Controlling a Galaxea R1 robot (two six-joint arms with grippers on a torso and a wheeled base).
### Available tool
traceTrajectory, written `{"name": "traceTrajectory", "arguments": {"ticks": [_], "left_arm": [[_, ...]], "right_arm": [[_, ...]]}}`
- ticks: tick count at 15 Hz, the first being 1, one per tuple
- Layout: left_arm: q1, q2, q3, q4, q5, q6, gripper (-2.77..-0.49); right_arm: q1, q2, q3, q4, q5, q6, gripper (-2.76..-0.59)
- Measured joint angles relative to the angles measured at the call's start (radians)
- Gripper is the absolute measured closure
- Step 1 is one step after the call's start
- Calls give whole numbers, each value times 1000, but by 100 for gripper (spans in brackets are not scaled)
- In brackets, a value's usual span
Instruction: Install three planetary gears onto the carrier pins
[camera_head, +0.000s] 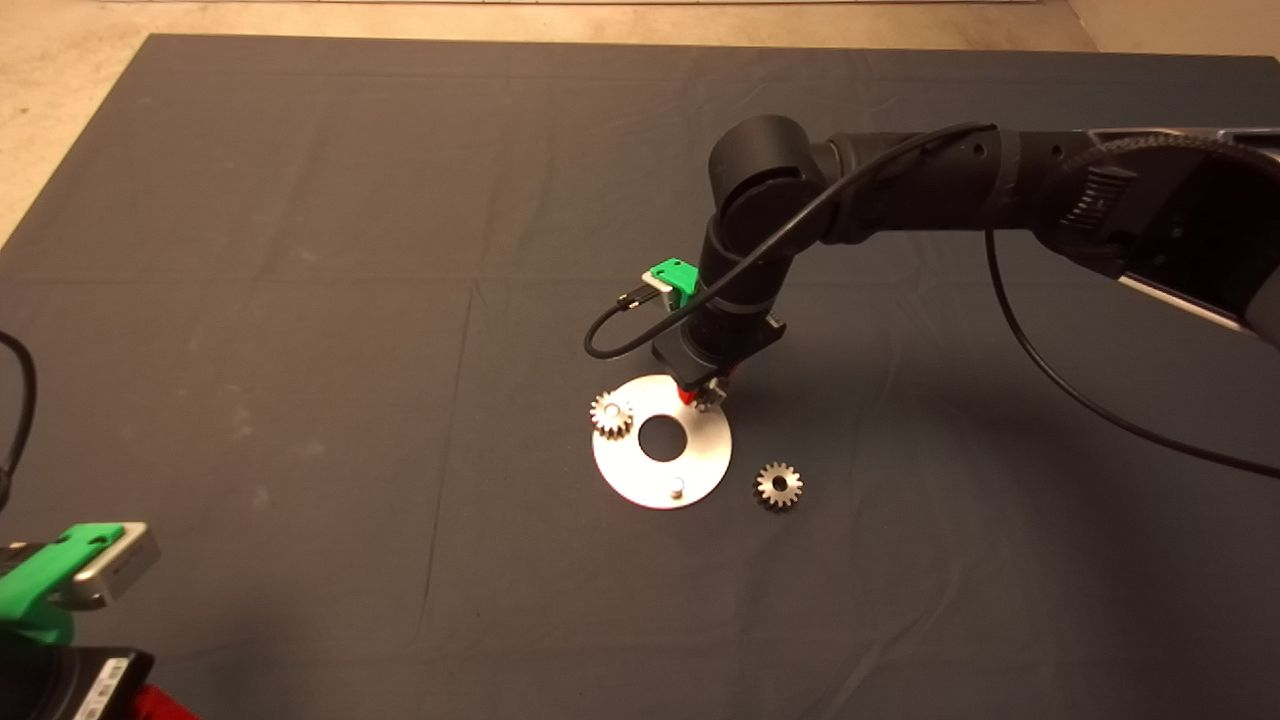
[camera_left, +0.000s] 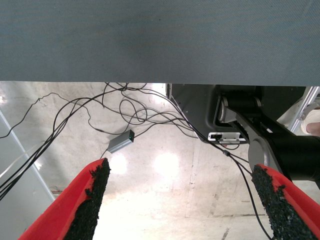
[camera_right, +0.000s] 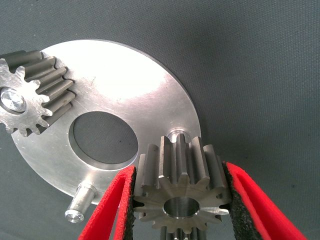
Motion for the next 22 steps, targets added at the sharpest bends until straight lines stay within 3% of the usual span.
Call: {"name": "traceTrajectory", "arguments": {"ticks": [22], "left_arm": [[0,-3,0,-2,0,0,-202]], "right_arm": [[-11,0,0,0,0,0,-106]]}}
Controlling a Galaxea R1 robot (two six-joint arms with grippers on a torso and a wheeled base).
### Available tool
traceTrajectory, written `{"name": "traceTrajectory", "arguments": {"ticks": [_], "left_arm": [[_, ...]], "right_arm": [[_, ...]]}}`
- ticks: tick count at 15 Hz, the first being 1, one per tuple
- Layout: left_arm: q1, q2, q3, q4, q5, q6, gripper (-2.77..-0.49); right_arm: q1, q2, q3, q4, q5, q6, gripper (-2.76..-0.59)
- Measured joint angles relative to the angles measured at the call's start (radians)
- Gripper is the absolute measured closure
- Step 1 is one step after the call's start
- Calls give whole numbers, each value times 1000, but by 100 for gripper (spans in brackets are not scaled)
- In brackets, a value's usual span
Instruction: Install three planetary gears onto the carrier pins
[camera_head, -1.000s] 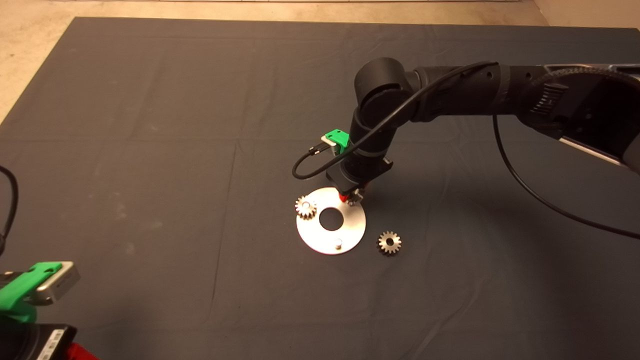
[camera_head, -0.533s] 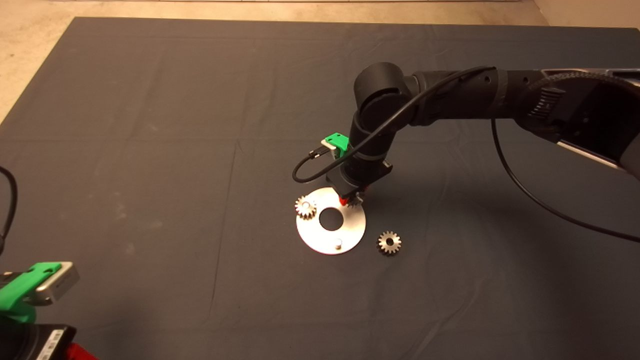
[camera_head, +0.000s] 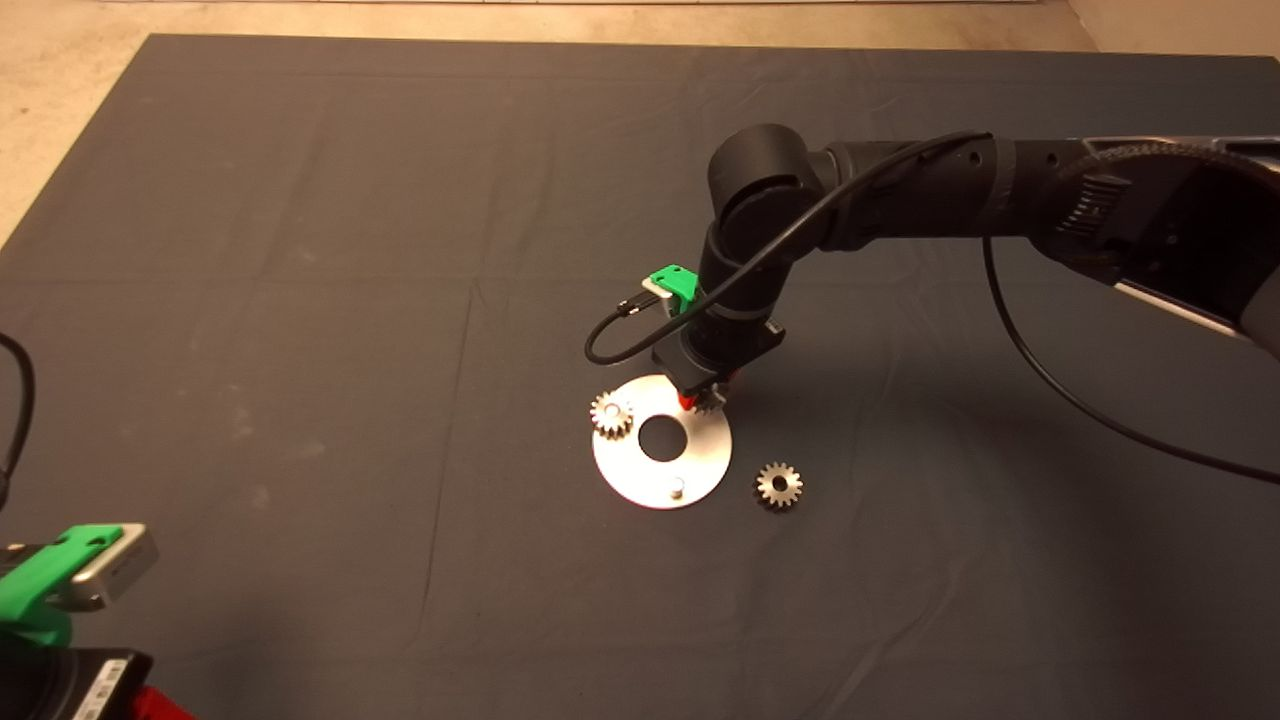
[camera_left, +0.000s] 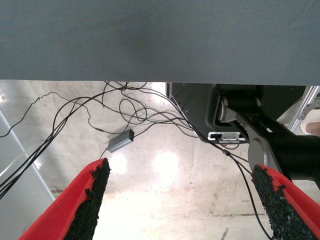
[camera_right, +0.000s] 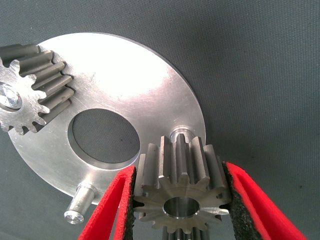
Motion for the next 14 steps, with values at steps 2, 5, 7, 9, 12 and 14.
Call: {"name": "traceTrajectory", "arguments": {"ticks": [2,5,7,9,12,14], "left_arm": [[0,0,0,0,0,0,-202],[0,0,0,0,0,0,-202],[0,0,0,0,0,0,-202],[0,0,0,0,0,0,-202],[0,0,0,0,0,0,-202],[0,0,0,0,0,0,-202]], "right_arm": [[0,0,0,0,0,0,-106],[0,0,0,-2,0,0,-106],[0,0,0,-4,0,0,-107],[0,0,0,-4,0,0,-107],[0,0,0,-5,0,0,-106],[0,0,0,-6,0,0,-106]]}}
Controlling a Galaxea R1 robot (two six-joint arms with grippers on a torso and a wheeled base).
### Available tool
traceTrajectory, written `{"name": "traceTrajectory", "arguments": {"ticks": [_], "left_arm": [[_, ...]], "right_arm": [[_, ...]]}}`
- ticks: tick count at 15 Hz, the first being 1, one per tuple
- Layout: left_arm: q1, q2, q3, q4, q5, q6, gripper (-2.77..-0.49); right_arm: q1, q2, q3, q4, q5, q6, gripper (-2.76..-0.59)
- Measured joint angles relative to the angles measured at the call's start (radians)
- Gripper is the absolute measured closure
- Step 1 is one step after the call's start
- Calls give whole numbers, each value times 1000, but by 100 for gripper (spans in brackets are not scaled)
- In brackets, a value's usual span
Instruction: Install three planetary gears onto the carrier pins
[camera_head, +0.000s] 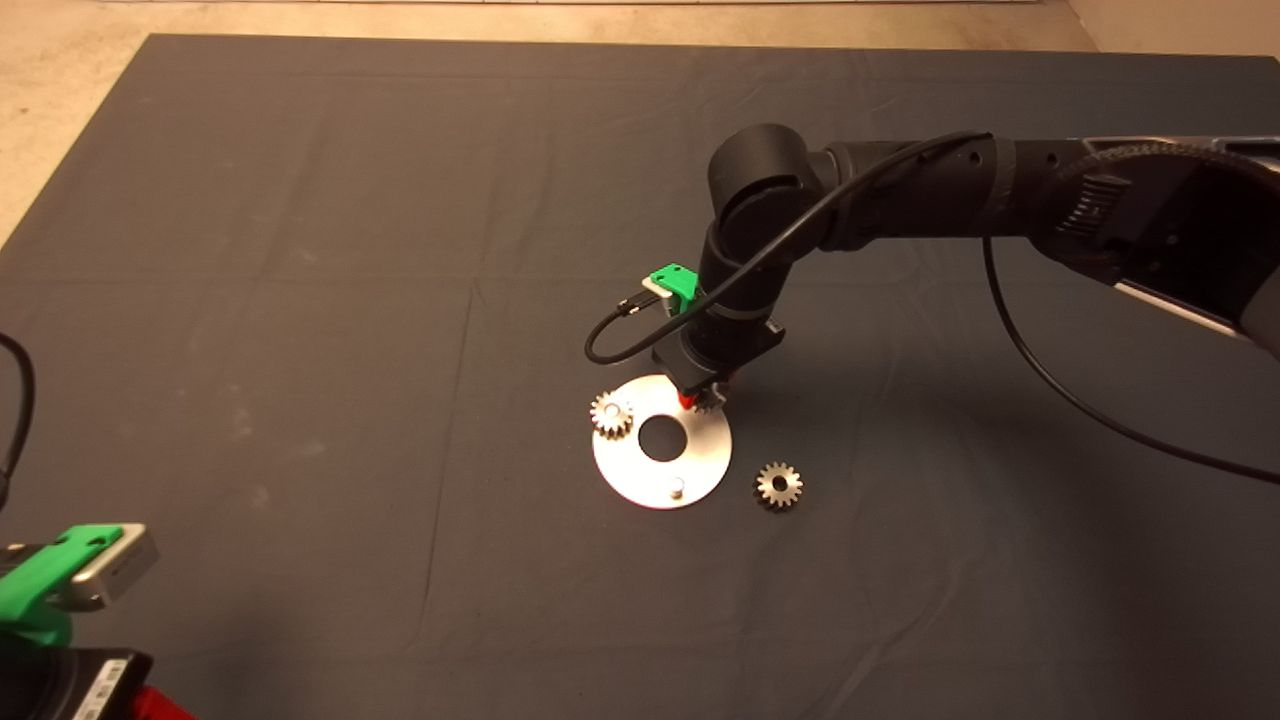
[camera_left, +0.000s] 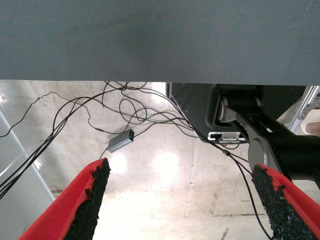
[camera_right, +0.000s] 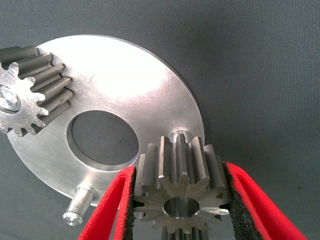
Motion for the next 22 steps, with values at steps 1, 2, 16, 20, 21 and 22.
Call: {"name": "traceTrajectory", "arguments": {"ticks": [1,2,16,20,21,22], "left_arm": [[0,0,0,0,0,0,-202],[0,0,0,0,0,0,-202],[0,0,0,-9,0,3,-202],[0,0,0,-9,0,3,-202],[0,0,0,-9,0,3,-202],[0,0,0,-9,0,3,-202]], "right_arm": [[0,-2,0,0,1,0,-106],[0,-5,0,-1,1,0,-106],[0,-13,0,-1,1,0,-106],[0,-13,0,-1,1,0,-106],[0,-12,0,-1,1,0,-106],[0,-11,0,-1,0,0,-106]]}}
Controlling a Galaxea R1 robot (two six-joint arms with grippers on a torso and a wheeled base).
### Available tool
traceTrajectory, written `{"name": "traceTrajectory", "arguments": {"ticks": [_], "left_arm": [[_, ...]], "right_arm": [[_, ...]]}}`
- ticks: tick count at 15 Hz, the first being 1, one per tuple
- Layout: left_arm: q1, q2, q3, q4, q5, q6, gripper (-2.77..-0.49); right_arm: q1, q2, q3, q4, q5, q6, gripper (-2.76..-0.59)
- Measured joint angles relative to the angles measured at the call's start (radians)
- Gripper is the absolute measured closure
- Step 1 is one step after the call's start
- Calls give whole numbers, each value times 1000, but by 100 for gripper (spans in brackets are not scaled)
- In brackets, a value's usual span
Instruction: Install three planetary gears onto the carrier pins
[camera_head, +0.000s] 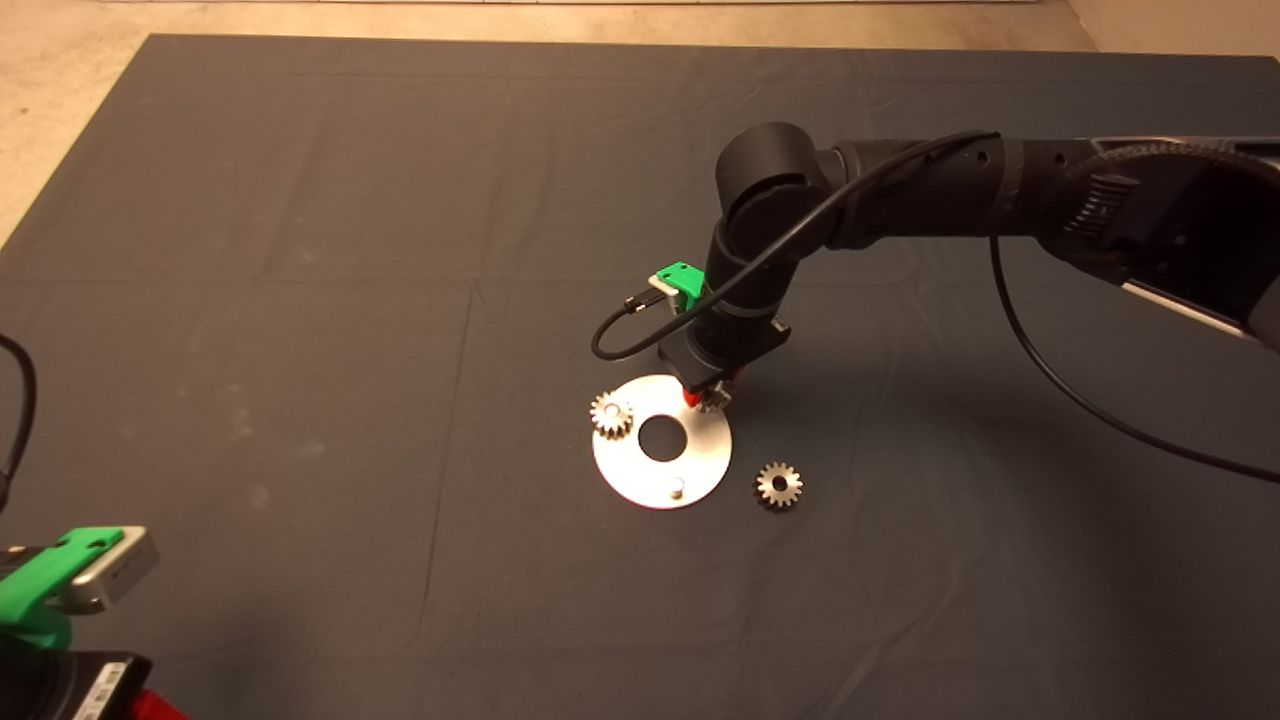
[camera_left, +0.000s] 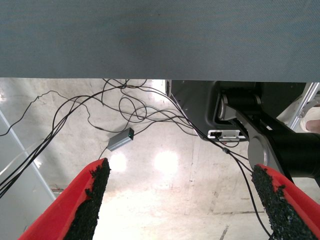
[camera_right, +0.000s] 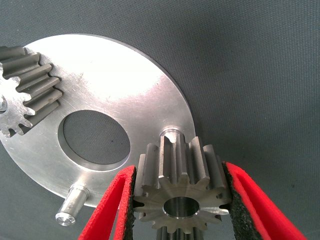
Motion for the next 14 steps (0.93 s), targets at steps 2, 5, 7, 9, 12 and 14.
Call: {"name": "traceTrajectory", "arguments": {"ticks": [2,5,7,9,12,14], "left_arm": [[0,0,0,0,0,0,-202],[0,0,0,0,0,0,-202],[0,0,0,-1,0,0,-202],[0,0,0,-1,0,0,-202],[0,0,0,-1,0,0,-202],[0,0,0,-2,0,0,-202]], "right_arm": [[-1,6,0,-1,-1,0,-106],[-5,12,0,-4,-5,0,-106],[-5,13,0,-4,-7,0,-106],[-5,13,0,-4,-7,0,-106],[-5,13,0,-4,-7,0,-106],[-5,13,-3,-6,-6,0,-106]]}}
